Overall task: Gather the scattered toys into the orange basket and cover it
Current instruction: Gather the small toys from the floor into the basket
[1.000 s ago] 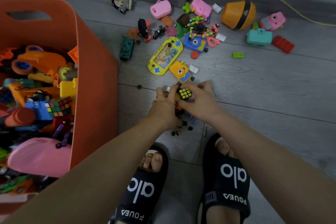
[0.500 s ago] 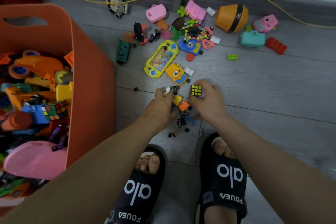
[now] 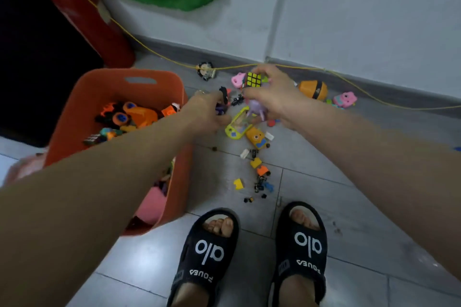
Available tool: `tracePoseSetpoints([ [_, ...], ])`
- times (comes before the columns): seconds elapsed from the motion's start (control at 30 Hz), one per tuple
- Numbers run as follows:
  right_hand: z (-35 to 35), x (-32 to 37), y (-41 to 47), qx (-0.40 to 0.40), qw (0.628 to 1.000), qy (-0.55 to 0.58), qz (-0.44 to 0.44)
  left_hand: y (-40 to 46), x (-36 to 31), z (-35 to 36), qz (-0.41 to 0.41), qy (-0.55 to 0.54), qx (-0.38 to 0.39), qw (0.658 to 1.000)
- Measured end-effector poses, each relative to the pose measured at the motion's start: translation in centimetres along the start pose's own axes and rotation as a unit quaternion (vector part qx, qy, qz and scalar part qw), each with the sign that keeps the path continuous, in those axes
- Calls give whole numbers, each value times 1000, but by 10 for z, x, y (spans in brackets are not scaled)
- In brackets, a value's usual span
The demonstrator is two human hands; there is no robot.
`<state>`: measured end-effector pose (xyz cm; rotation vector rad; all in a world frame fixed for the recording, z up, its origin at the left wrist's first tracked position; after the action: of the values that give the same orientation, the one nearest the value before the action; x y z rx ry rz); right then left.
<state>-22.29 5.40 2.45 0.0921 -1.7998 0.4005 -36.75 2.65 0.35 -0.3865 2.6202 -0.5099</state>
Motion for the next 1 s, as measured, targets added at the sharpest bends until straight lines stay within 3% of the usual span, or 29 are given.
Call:
tracePoseSetpoints([
  [0.17,89,83,-2,35,998,41,-38,-36,55,-117,-63,24,-98,993],
  [0.3,160,94,-17,126,992,23,-15,-49,124,-128,-158,62,-55,984],
  [0.4,170,84,-27,164,986,-11,2,-59,152,-118,-192,80,-26,978],
  [0.53,109,69,-20,116,989,-88,3,-58,135,-119,-180,94,-61,977],
  [0.7,0,36,-16,85,959,-269,4,-36,36,-95,-102,59,-36,992],
  [0.9,-83,-28,-6,56,940,-336,22,2,-73,-22,-17,48,26,998],
  [1.0,-110,-68,16,25,939,-343,10,40,-92,28,-24,28,53,998],
])
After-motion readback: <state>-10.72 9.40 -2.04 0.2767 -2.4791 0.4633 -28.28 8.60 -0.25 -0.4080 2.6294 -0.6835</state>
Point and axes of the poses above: each hand's wrist, its own y-axis towards the middle knuckle, its own z-axis out of the palm, x = y × z, the point moved 8 cm from there along y, towards the middle knuckle, and after that the axes turned 15 degrees about -z, right-handed, at the moved point
